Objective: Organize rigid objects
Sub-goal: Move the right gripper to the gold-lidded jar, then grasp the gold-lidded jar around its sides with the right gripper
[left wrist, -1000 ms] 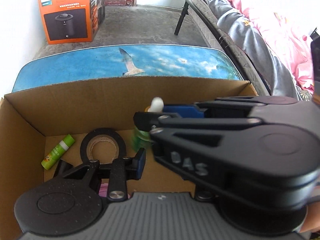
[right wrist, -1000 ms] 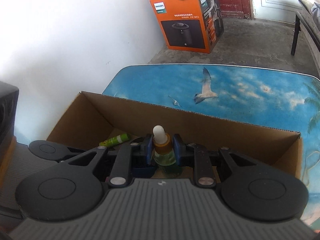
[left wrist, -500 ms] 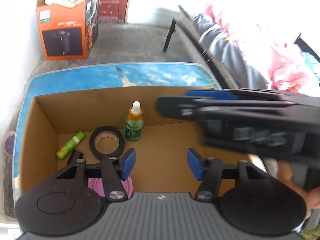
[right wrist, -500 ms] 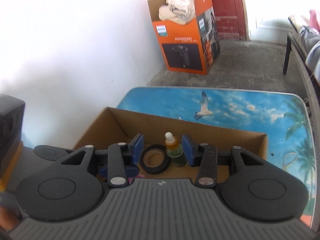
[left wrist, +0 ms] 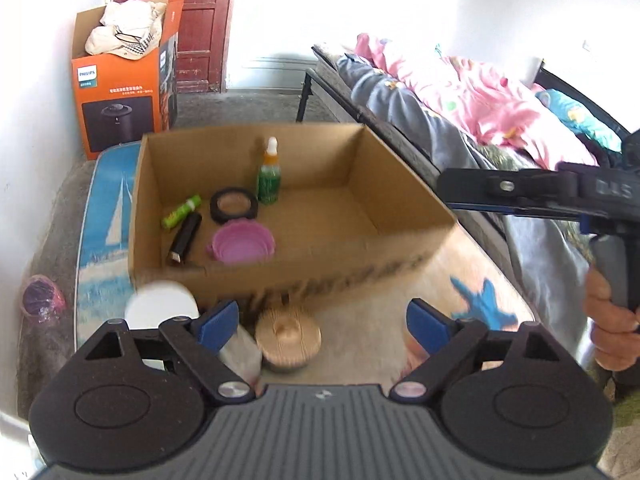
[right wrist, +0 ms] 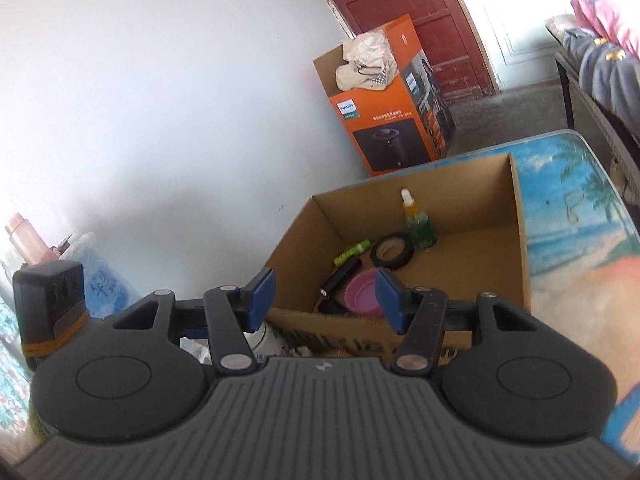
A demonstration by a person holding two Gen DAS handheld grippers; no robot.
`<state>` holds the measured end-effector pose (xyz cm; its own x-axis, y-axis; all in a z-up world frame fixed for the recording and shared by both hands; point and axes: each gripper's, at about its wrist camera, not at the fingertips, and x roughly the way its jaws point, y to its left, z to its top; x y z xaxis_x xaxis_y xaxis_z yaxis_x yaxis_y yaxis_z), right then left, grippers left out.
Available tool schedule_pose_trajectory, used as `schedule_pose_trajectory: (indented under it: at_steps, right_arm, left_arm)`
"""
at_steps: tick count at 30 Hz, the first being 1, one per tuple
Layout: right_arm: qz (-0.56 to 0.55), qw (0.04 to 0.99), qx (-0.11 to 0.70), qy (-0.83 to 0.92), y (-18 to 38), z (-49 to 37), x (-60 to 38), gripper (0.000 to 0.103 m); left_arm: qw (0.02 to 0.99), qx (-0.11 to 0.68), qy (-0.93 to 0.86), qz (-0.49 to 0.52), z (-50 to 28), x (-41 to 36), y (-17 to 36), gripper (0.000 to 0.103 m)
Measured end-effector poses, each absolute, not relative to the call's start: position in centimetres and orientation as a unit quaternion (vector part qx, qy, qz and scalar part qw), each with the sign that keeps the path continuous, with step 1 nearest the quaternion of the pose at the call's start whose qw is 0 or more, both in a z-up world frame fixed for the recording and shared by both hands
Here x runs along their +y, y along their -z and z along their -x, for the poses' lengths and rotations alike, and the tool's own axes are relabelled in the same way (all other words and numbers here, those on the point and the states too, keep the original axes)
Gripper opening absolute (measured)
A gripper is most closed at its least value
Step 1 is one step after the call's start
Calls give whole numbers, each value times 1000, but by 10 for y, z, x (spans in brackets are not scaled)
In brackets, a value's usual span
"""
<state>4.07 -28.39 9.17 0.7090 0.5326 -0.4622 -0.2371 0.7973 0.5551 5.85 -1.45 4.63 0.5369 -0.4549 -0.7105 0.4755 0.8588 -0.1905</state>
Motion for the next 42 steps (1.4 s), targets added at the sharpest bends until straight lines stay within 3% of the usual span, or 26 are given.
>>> schedule_pose_trajectory:
  at_steps: [9, 16, 42]
  right_arm:
    - [-300, 845, 394, -203, -6, -44, -242, 53]
    - [-297, 832, 424, -202, 22, -78, -220, 47]
    - [-263, 823, 457, -211, 24, -104, -219, 48]
  left_arm:
    - [876, 405, 256, -52, -27, -26, 24, 91]
    - [891, 377, 231, -105, -32, -39, 50, 83]
    - [884, 389, 245, -88, -50, -50, 50, 80]
